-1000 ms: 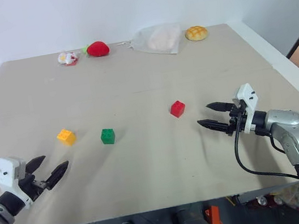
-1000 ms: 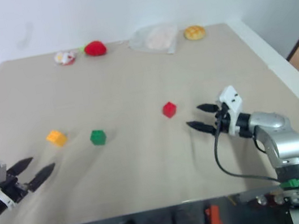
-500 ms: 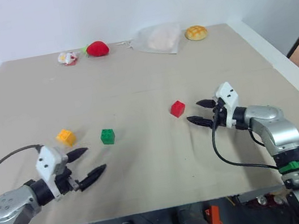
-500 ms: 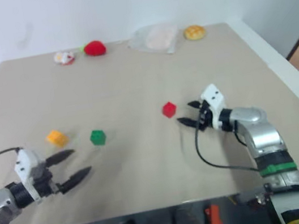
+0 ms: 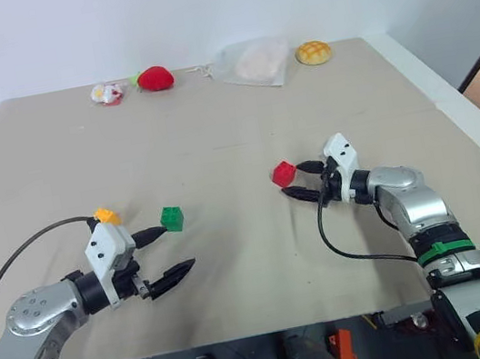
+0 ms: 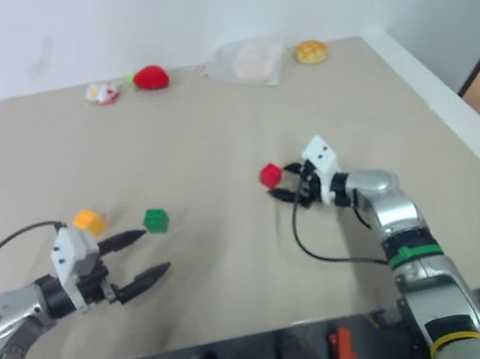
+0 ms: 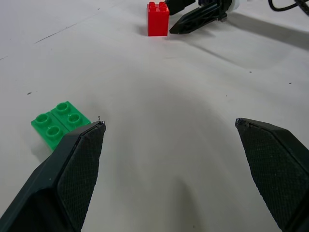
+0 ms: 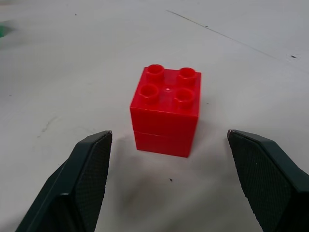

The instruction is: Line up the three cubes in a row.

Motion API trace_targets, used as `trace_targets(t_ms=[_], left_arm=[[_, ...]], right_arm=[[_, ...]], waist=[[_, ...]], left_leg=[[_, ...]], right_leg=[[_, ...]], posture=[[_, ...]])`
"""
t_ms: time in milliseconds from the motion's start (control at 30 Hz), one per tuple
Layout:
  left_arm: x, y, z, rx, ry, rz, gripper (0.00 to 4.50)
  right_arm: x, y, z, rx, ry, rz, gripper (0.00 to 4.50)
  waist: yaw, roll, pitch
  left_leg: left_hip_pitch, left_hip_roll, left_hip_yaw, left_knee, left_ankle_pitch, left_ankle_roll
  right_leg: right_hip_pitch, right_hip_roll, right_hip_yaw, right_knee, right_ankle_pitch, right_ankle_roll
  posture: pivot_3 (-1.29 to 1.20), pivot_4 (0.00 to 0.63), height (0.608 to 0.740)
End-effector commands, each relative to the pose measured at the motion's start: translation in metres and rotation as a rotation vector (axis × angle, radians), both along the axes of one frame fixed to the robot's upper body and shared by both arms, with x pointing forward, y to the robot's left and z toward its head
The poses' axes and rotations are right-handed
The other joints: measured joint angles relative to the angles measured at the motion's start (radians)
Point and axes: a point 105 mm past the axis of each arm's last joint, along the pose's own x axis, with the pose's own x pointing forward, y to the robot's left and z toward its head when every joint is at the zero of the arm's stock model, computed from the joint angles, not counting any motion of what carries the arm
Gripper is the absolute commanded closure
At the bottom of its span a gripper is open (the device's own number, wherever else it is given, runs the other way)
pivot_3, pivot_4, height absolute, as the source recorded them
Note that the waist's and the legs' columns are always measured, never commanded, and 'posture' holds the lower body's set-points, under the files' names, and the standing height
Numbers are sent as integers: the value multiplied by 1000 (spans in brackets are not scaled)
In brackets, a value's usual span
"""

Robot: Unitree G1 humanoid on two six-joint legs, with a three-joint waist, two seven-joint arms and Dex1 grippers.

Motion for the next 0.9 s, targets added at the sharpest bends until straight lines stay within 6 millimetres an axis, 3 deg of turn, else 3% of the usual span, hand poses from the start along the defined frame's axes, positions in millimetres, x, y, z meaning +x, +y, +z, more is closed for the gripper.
trace_targets(t_ms=[33,67,100,200,367,567,767,900], left_arm=[[3,0,9,3,-54,6,25],[4,0,9,3,-56,8,25],[5,-1,9,1,-58,11,0],[6,-2,7,6,-68,22,0],[7,-1,6,4,-76,36,0],[9,2,8,-5,-72,30,0],[7,5,8,25,-34,-33,0],[8,13,3,68,-17,-45,0]], right_arm=[[6,9,13,-9,-56,20,535],[7,10,13,-10,-58,19,535],[10,10,13,-8,-61,7,947],[12,11,14,6,-71,1,1339],[8,11,14,17,-83,23,3168],[0,11,11,16,-26,94,3243],[-44,19,19,-3,98,467,3243],[-56,15,9,-104,143,587,3243]], waist=[[0,0,0],[0,0,0],[0,0,0],[0,0,0],[0,0,0],[0,0,0],[0,0,0],[-1,0,0]], left_leg=[[0,0,0,0,0,0],[0,0,0,0,0,0],[0,0,0,0,0,0],[0,0,0,0,0,0],[0,0,1,0,0,0],[0,0,1,0,0,0],[0,0,1,0,0,0],[1,1,2,0,0,0]], right_leg=[[0,0,0,0,0,0],[0,0,0,0,0,0],[0,0,0,0,0,0],[0,0,0,0,0,0],[0,0,1,0,3,4],[-1,0,1,0,3,3],[-1,0,1,0,3,4],[-1,1,1,0,1,1]], posture=[[0,150,740],[0,150,740],[0,150,740],[0,150,740],[0,150,740],[0,150,740],[0,150,740],[0,150,740]])
